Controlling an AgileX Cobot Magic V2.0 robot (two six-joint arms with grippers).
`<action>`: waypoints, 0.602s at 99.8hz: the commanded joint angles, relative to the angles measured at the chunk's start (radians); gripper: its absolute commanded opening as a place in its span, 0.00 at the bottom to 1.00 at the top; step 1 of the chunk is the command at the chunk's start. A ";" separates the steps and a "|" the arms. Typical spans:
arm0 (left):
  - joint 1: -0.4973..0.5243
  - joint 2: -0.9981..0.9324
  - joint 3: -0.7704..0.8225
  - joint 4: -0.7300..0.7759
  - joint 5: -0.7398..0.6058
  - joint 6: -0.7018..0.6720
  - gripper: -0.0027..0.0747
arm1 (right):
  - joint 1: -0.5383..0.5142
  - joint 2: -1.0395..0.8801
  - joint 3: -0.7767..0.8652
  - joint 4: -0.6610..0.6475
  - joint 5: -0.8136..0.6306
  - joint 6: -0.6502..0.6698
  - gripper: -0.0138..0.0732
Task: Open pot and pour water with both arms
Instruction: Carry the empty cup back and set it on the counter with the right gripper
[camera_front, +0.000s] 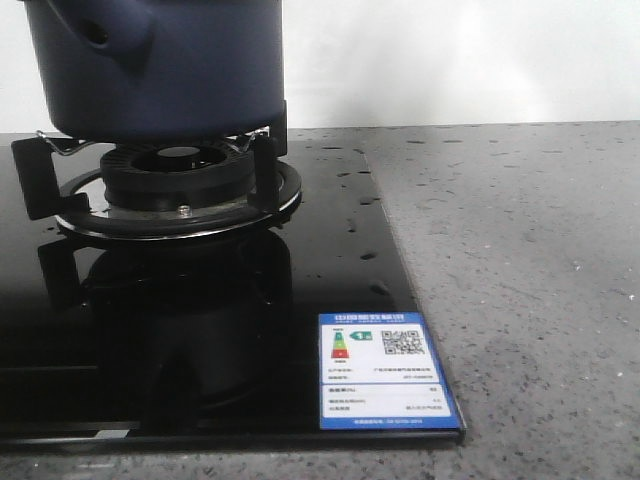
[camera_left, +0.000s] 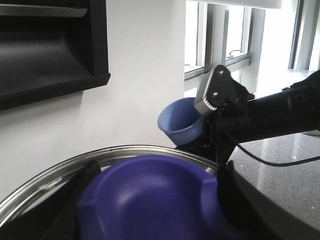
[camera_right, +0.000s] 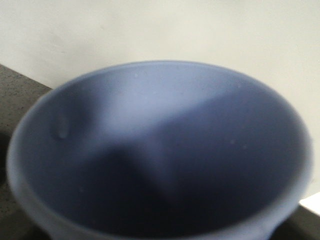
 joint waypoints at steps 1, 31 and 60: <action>-0.012 -0.011 -0.039 -0.084 -0.018 -0.009 0.37 | -0.088 -0.108 0.127 0.016 -0.257 0.060 0.52; -0.012 -0.005 -0.024 -0.053 -0.018 -0.006 0.37 | -0.300 -0.169 0.623 0.016 -0.843 0.150 0.52; -0.012 0.034 -0.024 -0.045 -0.025 -0.006 0.37 | -0.312 -0.144 0.773 0.019 -1.089 0.155 0.52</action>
